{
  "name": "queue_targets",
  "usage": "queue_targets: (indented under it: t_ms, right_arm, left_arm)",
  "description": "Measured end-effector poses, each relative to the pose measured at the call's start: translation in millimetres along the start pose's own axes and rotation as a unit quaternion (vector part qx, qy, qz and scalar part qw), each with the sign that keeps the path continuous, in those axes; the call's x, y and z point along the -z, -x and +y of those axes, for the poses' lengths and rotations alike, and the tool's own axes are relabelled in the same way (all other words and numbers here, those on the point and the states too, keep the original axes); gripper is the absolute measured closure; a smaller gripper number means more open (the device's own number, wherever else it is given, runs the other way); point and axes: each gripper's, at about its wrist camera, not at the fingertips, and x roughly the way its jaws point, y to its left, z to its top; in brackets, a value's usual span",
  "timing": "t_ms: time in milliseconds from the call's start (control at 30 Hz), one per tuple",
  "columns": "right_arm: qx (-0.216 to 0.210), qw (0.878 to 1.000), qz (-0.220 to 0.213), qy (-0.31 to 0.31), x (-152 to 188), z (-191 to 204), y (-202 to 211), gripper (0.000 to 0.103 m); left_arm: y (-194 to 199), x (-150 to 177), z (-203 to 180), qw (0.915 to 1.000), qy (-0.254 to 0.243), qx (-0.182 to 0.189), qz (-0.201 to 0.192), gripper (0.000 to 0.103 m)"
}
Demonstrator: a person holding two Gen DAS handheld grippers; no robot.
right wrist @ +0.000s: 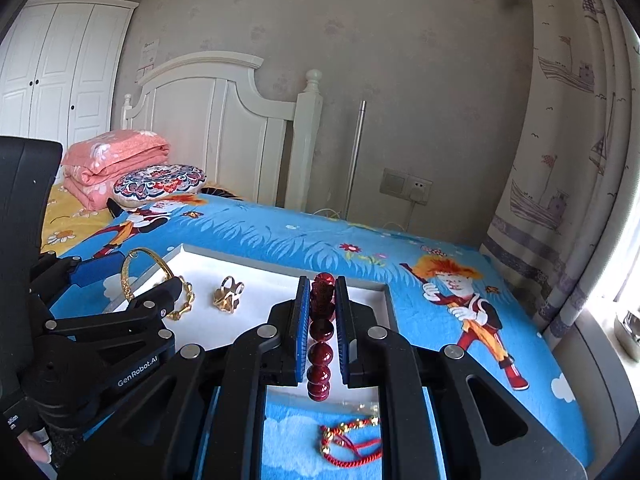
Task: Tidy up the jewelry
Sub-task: 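Carry the bangle and red bead bracelet with both tools over the tray, then open both tools to drop the bangle and bracelet into the tray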
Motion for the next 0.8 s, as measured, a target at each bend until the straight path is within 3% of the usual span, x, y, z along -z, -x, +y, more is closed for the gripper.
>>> queue_targets:
  t_ms: [233, 433, 500, 533, 567, 600, 800]
  right_arm:
    - [-0.011, 1.0, 0.019, -0.003, -20.5, 2.1, -33.6, 0.091]
    - [-0.024, 0.997, 0.07, -0.018, -12.2, 1.2, -73.0, 0.091]
    - [-0.026, 0.995, 0.092, -0.014, -7.9, 1.6, -85.2, 0.086]
    - [-0.025, 0.995, 0.095, -0.015, -5.7, 1.4, -87.2, 0.081]
    - [-0.025, 0.995, 0.094, -0.02, -3.8, -0.4, -87.1, 0.07]
    - [-0.025, 0.995, 0.092, -0.024, -2.6, -2.1, -85.7, 0.065]
    - [-0.027, 0.995, 0.089, -0.027, 5.0, -6.4, -73.4, 0.065]
  left_arm:
    - [-37.9, -19.5, 5.2, 0.9995, 0.003, -0.02, 0.024, 0.044]
    - [-72.7, -17.4, 5.0, 0.9974, 0.001, -0.04, 0.06, 0.043]
    - [-80.6, -15.0, 4.8, 0.9966, -0.002, -0.048, 0.067, 0.04]
    - [-82.3, -13.3, 5.3, 0.9964, -0.002, -0.051, 0.068, 0.033]
    - [-83.0, -12.7, 5.7, 0.9965, -0.002, -0.048, 0.068, 0.032]
    - [-81.9, -10.0, 6.8, 0.9966, -0.004, -0.048, 0.067, 0.031]
    - [-73.1, -5.2, 8.8, 0.9967, -0.007, -0.055, 0.06, 0.024]
